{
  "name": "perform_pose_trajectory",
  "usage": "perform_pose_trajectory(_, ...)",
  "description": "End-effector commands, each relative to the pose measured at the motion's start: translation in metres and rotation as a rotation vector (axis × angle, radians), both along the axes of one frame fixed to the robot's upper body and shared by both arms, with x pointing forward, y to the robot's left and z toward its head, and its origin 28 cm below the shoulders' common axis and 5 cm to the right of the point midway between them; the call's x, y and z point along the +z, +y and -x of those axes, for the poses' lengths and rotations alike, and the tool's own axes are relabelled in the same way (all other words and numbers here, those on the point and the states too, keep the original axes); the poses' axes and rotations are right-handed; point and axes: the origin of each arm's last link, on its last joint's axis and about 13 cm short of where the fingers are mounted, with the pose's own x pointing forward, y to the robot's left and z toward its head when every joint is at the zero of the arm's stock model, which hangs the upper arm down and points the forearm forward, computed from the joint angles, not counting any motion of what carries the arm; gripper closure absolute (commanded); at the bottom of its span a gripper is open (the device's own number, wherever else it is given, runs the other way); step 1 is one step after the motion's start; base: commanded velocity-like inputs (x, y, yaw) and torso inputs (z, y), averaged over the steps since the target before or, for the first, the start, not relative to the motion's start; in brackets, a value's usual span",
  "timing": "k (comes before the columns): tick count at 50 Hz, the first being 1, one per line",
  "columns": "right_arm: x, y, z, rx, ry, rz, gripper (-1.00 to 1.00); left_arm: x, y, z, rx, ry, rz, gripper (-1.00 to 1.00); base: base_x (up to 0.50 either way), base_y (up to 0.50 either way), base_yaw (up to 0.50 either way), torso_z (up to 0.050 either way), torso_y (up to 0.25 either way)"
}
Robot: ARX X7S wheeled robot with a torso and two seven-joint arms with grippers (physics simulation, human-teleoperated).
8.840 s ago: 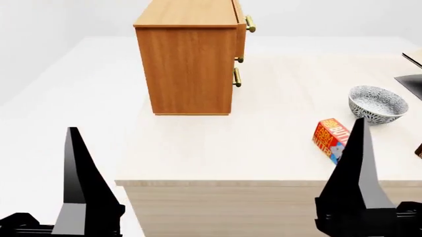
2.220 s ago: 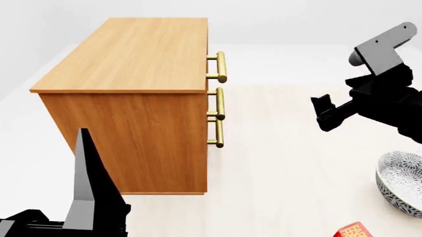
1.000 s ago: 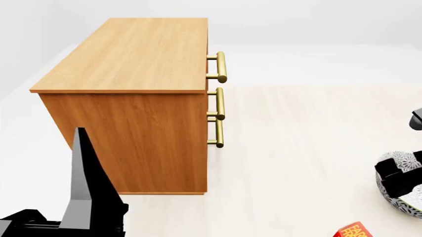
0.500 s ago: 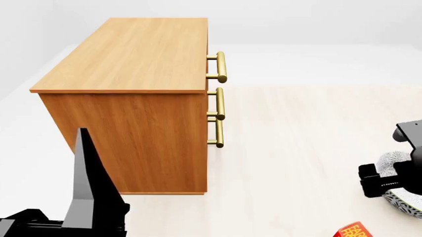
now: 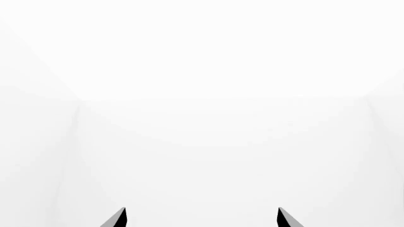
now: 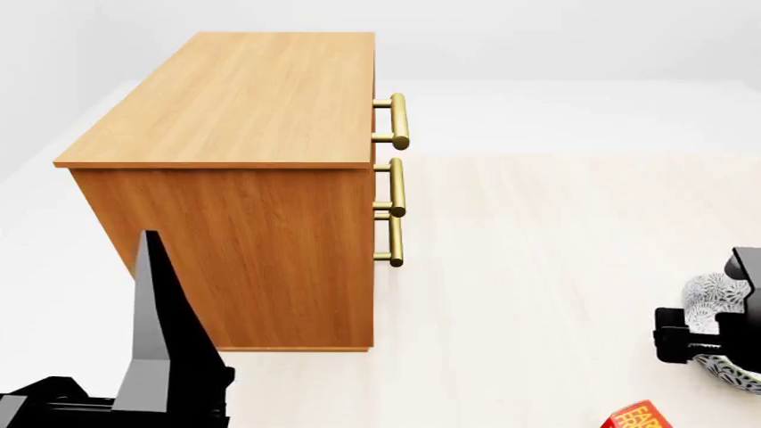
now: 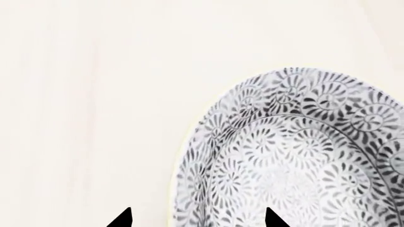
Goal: Close the top drawer of the cabinet and put the bowl on top of it.
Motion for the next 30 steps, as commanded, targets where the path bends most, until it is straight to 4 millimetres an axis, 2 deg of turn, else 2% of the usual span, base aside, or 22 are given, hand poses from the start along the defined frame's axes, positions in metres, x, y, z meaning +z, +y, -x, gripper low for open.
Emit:
perform_pose_trajectory(1,-0.027,0.000,-0.007,-0.035,0.027,-0.007,-1.00,-0.002,0.002,-0.003,0.021,-0.003,-0.017,-1.00,0.00,0.00,0.00,0.000,0.000)
perform_pose_trajectory(17,-0.060,0.008,-0.008,0.012,0.108,-0.018,-1.00,-0.001,0.001,-0.003,0.019,-0.004,-0.016,-1.00,0.00,0.00,0.00,-0.001,0.000)
perform_pose_trajectory(24,-0.065,0.006,-0.005,0.001,0.115,-0.024,-1.00,-0.001,0.001,-0.003,0.018,-0.005,-0.015,-1.00,0.00,0.00,0.00,-0.006,0.000)
perform_pose_trajectory(30,-0.060,0.005,-0.004,-0.005,0.075,0.004,-1.00,-0.002,0.001,-0.004,0.018,-0.003,-0.016,-1.00,0.00,0.00,0.00,-0.006,0.000)
